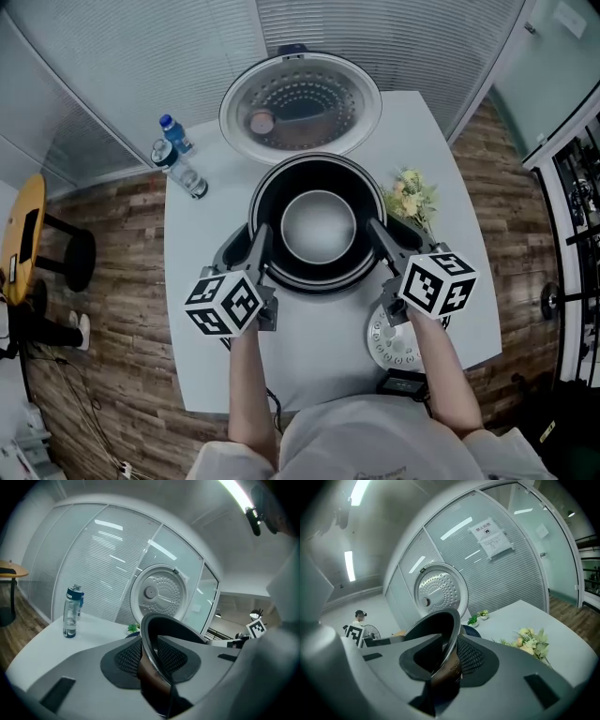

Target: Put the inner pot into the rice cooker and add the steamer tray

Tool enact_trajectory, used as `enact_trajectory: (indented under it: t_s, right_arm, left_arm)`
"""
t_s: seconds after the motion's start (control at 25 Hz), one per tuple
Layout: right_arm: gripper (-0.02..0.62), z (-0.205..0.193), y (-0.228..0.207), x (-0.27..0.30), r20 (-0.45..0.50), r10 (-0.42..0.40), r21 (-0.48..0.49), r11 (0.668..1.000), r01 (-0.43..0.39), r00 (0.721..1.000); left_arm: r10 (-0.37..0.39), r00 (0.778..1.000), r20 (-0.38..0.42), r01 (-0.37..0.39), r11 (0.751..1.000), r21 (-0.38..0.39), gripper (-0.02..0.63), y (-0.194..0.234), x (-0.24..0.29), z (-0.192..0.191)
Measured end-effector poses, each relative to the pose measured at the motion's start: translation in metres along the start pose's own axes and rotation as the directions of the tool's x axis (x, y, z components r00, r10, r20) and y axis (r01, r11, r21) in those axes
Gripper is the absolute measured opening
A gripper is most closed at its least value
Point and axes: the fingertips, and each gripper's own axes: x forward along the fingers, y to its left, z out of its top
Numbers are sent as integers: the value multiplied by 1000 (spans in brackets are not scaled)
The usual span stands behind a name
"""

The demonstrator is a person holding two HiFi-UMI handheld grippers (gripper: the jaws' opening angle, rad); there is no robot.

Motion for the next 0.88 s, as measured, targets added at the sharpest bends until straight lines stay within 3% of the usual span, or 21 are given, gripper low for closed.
enact_trajectory:
  t_s: [0.16, 0.88]
  right_arm:
    - [112, -5, -2, 4, -18, -3, -13, 1000, 3, 1000]
    - [129, -32, -19, 18, -111, -92, -130, 989, 78, 989]
  left_arm:
    - [29, 999, -33, -27, 998, 60, 104, 4, 3, -6]
    - [137, 986, -95, -119, 977, 176, 118, 13, 17, -27]
